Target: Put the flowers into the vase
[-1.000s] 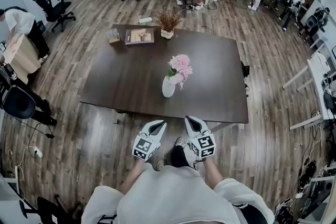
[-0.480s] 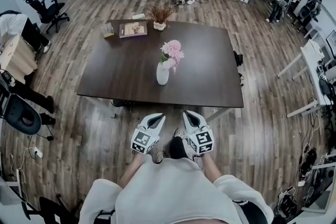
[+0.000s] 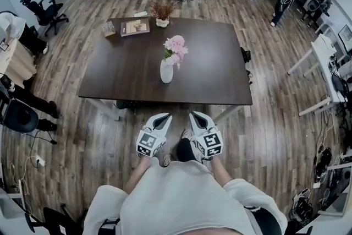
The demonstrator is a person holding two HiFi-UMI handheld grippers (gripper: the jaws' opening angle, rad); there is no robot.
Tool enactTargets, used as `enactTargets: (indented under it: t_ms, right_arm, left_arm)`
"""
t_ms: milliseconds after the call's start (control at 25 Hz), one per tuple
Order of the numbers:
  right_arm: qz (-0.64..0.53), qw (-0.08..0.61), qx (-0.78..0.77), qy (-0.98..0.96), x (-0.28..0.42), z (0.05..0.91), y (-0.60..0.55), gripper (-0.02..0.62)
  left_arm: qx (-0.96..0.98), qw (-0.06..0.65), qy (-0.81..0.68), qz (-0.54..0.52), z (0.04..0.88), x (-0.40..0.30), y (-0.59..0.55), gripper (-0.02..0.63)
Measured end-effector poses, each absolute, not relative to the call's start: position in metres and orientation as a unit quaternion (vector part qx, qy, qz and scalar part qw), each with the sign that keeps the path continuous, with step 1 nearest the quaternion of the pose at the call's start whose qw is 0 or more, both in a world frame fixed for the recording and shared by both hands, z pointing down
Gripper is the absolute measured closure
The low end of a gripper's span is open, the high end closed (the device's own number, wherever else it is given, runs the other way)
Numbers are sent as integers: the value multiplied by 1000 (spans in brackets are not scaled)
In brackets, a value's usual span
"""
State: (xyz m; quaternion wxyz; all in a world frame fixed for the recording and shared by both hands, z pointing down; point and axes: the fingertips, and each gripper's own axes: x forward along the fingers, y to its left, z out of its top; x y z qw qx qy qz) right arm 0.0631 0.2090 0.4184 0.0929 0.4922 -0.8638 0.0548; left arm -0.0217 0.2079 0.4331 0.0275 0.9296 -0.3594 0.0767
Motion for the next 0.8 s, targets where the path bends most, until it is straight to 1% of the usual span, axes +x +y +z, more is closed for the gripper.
enactTargets:
  t_ms: [520,800]
  right_arm:
    - [50,95,499,-860,73,421,206,598]
    - [46,97,497,-861,64,421,205,598]
  left_arm:
    - [930,29,-358,80,436,-20,207,596]
    - [932,23,-354,79,434,-24,206,595]
